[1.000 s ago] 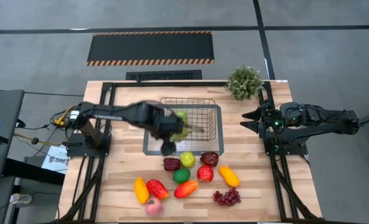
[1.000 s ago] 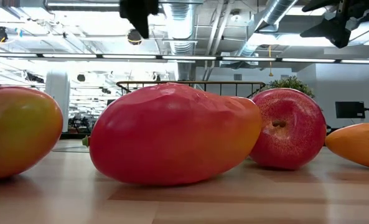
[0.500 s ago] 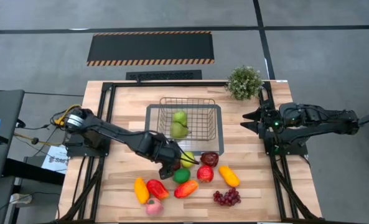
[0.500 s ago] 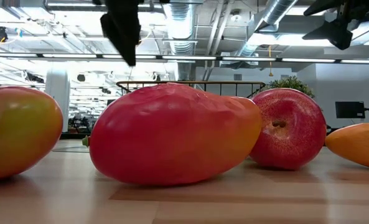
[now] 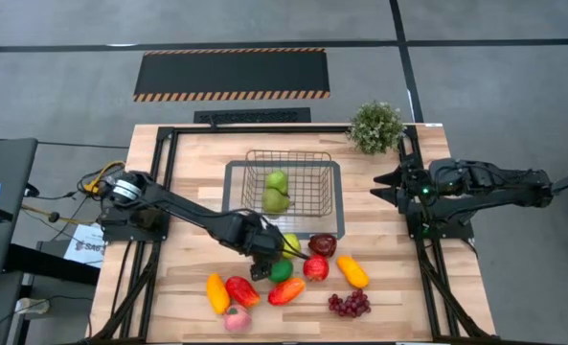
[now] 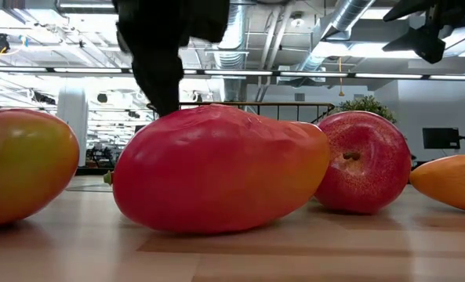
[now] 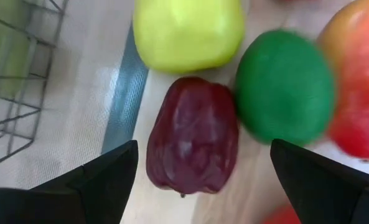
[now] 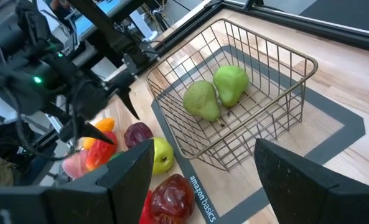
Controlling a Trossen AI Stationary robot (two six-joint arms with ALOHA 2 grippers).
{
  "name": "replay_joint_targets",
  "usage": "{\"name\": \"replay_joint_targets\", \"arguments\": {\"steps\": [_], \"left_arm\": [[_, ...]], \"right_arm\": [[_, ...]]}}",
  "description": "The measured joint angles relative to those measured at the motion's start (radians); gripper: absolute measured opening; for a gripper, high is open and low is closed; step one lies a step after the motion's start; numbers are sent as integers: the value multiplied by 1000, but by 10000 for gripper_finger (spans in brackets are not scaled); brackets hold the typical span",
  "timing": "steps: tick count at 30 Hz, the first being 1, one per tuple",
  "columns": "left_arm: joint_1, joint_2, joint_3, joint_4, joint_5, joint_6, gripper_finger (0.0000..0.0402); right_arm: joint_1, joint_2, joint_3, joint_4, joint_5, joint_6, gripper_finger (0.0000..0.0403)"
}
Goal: Build produce basket
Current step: Put the left dark red apple into the bin
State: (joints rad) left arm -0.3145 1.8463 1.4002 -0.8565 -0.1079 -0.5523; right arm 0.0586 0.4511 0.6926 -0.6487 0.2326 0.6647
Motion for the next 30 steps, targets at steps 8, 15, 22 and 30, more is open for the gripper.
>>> {"name": "replay_joint_targets", "arguments": {"steps": [8, 15, 22, 30], "left_arm": [[0, 104, 0, 2, 14, 34, 351], [1, 104, 0, 7, 27, 50, 332], [3, 104, 0, 6, 33, 17, 287], [12, 81, 0, -33, 52, -80, 271]], "right_arm": [[0, 0, 0, -20, 0, 0, 300], [0, 0, 0, -20, 0, 0, 300], [0, 0, 0, -20, 0, 0, 300], [0, 0, 0, -20, 0, 0, 300]]}}
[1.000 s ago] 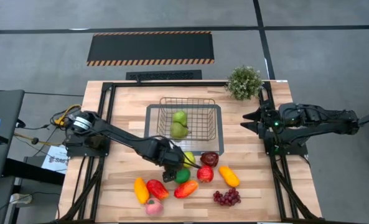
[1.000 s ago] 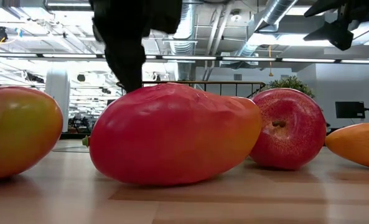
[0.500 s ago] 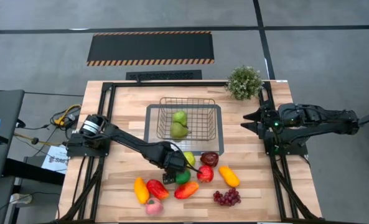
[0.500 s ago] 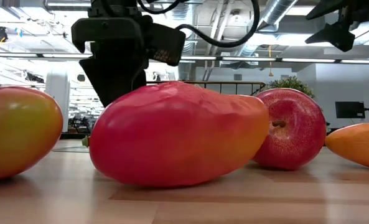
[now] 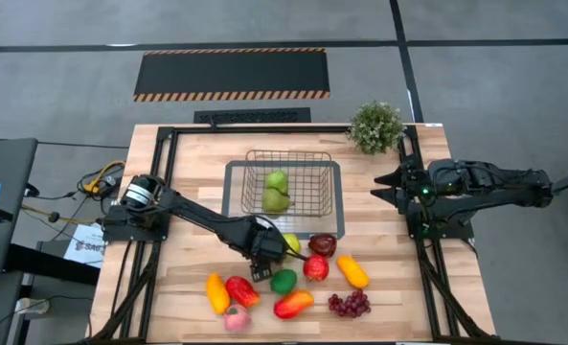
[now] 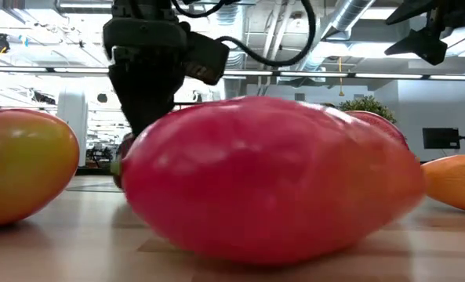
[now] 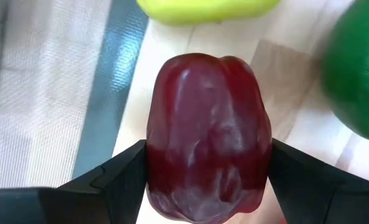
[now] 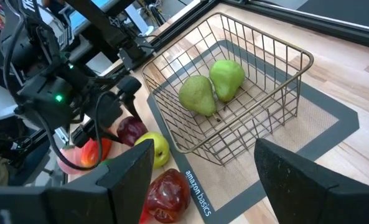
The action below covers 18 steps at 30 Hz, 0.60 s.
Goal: Build produce basket
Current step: Put the left dark red apple into the bin
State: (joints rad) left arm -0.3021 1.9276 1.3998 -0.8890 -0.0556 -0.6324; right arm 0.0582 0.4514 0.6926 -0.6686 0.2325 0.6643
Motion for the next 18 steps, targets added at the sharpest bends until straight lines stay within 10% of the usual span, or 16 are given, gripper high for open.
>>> {"name": "replay_joint_targets", "arguments": {"steps": [18], "left_arm": [[85, -248, 160, -72, 99, -21, 271]], "right_arm": [[0, 0, 0, -6, 0, -3, 300]]}}
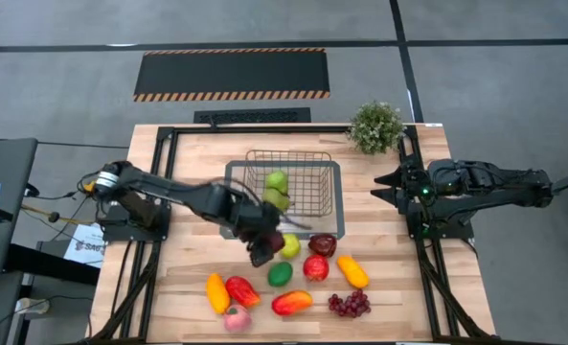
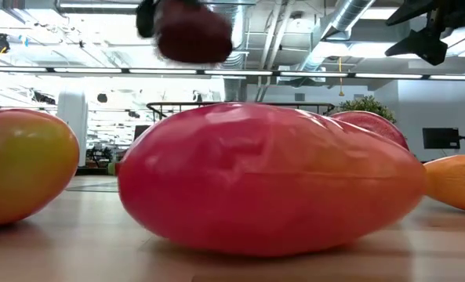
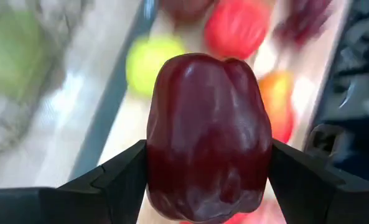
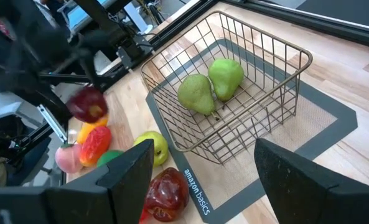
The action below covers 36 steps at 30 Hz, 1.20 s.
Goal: Build produce basket
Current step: Put the left dark red apple into the bin
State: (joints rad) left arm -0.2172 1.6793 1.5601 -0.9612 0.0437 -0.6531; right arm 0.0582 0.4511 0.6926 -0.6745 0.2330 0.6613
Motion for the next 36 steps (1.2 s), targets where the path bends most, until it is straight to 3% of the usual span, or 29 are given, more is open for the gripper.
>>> {"name": "replay_joint_targets", "arguments": {"steps": [5, 10, 19, 24, 36], "left_arm": [[73, -7, 129, -10, -182, 40, 275], [178, 8, 179, -4, -337, 64, 276], [330, 52, 153, 63, -342, 4, 277], [348, 146, 154, 111, -315, 8, 277], [373, 305, 161, 134, -363, -68, 277]], "right_arm": [[0, 0, 0, 0, 0, 0, 300], [0, 0, 0, 0, 1, 1, 300], [0, 0, 0, 1, 4, 3, 300], [0, 0, 0, -1, 4, 3, 300], [0, 0, 0, -3, 4, 3, 300]]}}
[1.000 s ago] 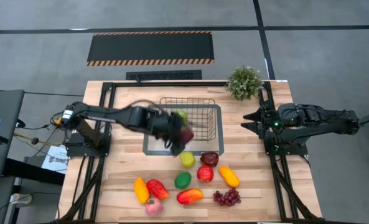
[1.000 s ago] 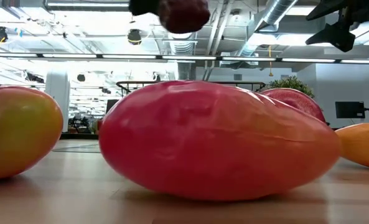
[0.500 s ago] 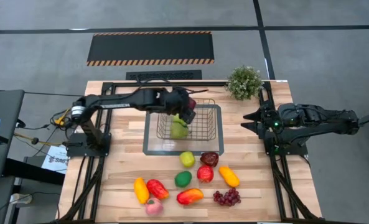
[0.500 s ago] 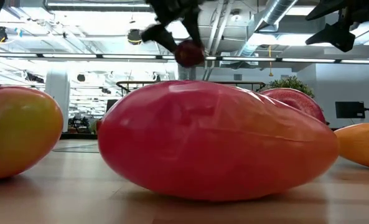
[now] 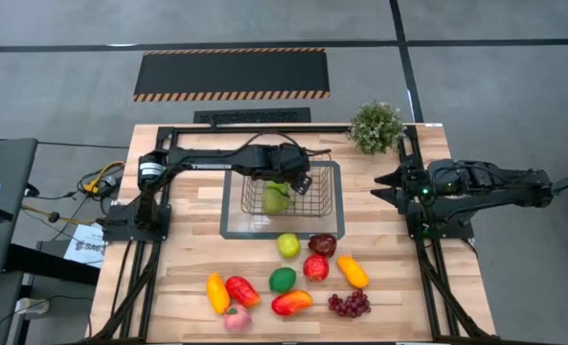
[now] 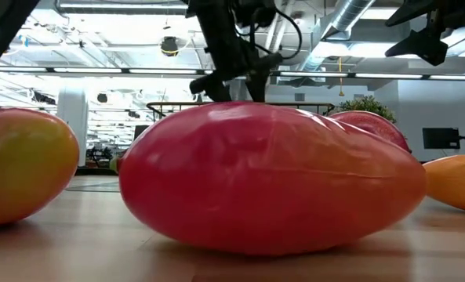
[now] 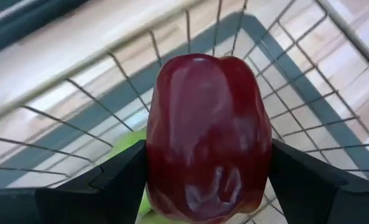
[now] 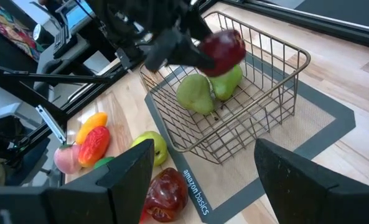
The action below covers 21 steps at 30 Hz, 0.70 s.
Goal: Build produce basket
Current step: Put the left dark red apple into the bin
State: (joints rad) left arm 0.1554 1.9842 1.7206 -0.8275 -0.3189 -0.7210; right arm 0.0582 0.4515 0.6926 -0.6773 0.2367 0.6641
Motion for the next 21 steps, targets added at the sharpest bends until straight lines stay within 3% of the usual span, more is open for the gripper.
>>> {"name": "replay_joint_targets", "arguments": {"steps": [15, 21], "left_arm": [[8, 49, 0, 0, -7, -67, 278], [7, 48, -7, 11, -7, -95, 300]], "right_arm": [[0, 0, 0, 0, 0, -1, 300], [0, 0, 0, 0, 0, -3, 300]]}}
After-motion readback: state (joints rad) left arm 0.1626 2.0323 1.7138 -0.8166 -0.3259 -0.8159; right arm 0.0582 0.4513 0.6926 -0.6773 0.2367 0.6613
